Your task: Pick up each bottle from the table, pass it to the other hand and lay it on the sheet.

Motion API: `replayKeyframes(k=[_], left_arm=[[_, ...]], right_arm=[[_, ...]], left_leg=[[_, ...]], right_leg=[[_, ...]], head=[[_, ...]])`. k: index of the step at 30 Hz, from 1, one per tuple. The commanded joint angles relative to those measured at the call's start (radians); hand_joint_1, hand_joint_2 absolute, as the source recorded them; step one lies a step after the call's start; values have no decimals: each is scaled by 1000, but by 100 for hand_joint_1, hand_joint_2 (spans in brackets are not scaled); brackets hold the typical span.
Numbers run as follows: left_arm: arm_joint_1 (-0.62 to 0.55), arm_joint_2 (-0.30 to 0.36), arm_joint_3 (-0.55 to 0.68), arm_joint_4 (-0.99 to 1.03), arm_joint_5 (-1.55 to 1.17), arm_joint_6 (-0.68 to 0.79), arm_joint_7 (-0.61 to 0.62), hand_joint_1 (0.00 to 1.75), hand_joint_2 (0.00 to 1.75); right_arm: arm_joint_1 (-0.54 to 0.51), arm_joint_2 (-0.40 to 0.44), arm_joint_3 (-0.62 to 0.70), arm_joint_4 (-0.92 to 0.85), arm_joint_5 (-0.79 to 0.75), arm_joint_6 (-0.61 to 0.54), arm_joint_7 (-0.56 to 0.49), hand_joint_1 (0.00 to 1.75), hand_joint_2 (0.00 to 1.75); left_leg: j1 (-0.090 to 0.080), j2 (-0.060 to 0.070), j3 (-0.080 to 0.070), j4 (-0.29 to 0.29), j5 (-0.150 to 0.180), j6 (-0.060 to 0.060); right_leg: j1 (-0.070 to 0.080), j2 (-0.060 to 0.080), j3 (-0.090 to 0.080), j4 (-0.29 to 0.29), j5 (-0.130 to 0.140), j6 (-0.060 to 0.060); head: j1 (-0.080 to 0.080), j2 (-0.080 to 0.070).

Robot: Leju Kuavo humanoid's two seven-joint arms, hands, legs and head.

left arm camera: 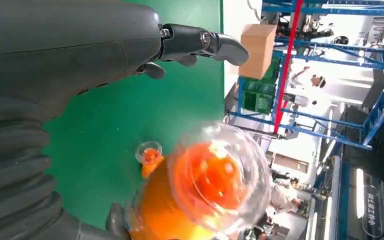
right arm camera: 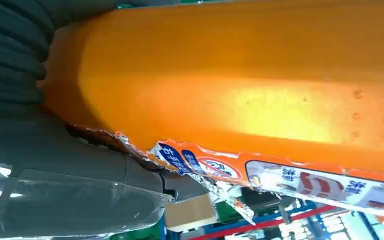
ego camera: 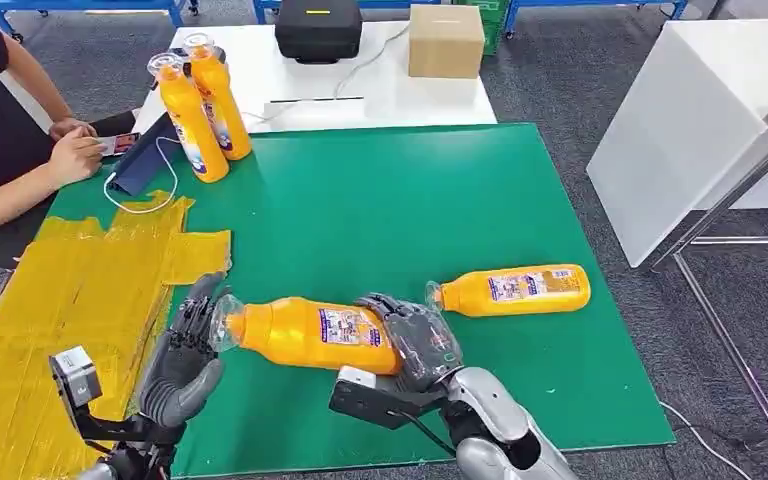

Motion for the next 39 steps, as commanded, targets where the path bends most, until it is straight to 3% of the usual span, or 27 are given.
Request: replayKeyframes(k=[1,5,19,27,28,33,34,39], left_arm=[[-86,-31,-73,47,-65,45,-22,0,175],[-90,-41,-125,50,-73,71,-20,0,175],[-56,-20,-170,8,-37,40,-48,0,175],[-73,-20,-175,16,-49,26,-74,0,175],[-73,-24,-173,14,-49,28,-83,162,175],[-73,-24,-173,14,-49,28,-83,162,175],[-73,-24,-173,14,-49,28,-83,175,175],[-74,-27,-171,4,-60,27,-110,175,175]], right_arm=[[-119,90,122,154,-47,39,-21,175,175],[-161,128,142,148,-88,21,-12,175,175],[-170,129,138,124,-183,16,-22,175,175],[-191,130,173,176,-274,70,-38,175,175],[-194,130,179,183,-279,74,-38,175,175],[-194,130,179,183,-279,74,-38,175,175],[-194,130,179,183,-279,74,-38,175,175],[-203,125,204,214,-293,85,-40,175,175]], left_leg=[[0,1,3,-1,-2,-1],[0,2,-1,0,-1,-1],[0,1,0,0,-2,-1],[0,1,1,-1,-2,-1],[0,1,-1,-1,-1,-1],[0,0,-1,-1,-1,0],[0,1,1,-1,-2,-1],[0,1,0,-1,-2,-1]], right_leg=[[0,0,3,-1,-1,0],[0,1,-1,0,0,0],[0,0,0,-1,-1,0],[0,0,1,-1,-1,0],[0,0,0,-1,-1,0],[0,0,-1,-1,-1,0],[0,-1,1,-1,-2,0],[0,-1,1,-1,-1,0]], head=[[0,0],[0,0],[0,0],[0,0],[0,0],[0,0],[0,0],[1,0]])
